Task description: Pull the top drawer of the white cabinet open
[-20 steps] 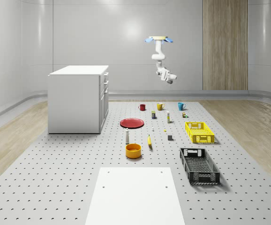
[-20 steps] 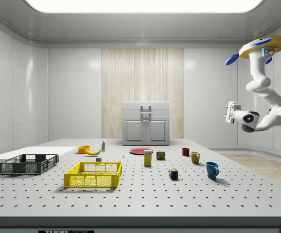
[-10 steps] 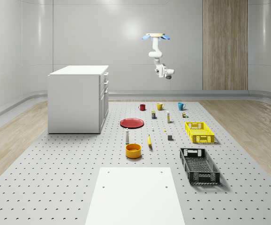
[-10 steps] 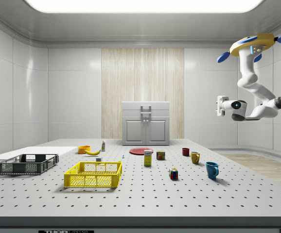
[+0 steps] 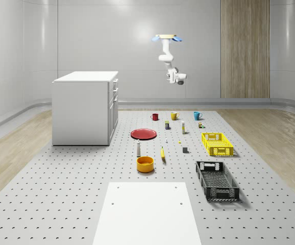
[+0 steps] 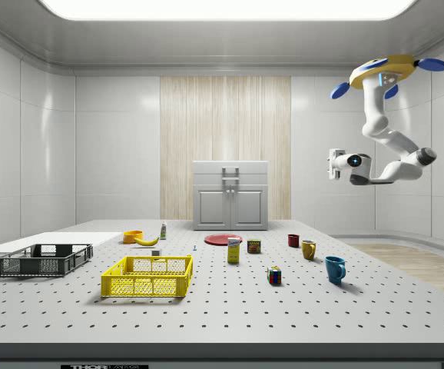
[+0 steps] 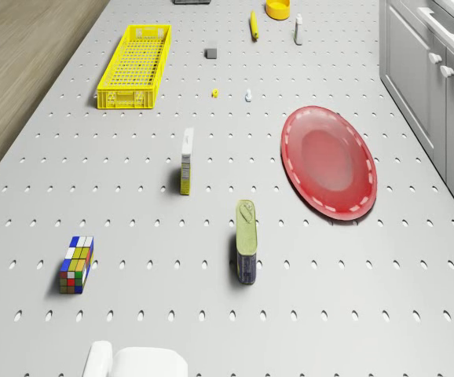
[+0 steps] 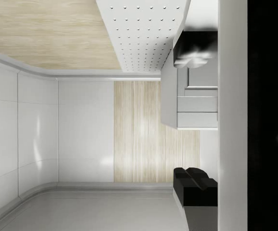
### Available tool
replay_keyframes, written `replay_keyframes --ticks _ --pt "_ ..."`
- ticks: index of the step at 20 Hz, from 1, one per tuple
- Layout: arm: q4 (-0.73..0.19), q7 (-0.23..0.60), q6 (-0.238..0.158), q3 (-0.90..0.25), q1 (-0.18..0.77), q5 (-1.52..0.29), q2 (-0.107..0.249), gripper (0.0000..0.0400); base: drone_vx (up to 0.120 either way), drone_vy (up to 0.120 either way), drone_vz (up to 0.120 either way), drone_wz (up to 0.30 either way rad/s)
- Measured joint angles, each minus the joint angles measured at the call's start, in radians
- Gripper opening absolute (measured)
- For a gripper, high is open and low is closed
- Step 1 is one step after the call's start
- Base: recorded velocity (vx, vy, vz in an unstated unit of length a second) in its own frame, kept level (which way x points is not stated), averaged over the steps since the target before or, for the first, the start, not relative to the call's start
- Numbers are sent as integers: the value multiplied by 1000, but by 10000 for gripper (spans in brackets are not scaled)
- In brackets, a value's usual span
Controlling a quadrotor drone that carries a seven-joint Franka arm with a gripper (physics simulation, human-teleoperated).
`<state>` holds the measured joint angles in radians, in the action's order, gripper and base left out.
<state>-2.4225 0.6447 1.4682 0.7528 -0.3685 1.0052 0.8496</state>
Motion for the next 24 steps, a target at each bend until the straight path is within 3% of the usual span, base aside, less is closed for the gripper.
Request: replay_keyframes --ticks 10,20,24 --pt "-8 26 49 30 -61 -30 47 305 120 -120 40 0" --pt "-14 52 94 54 -113 -62 91 305 120 -120 0 0" --pt "-16 62 111 62 -132 -74 108 305 120 0 0 0"
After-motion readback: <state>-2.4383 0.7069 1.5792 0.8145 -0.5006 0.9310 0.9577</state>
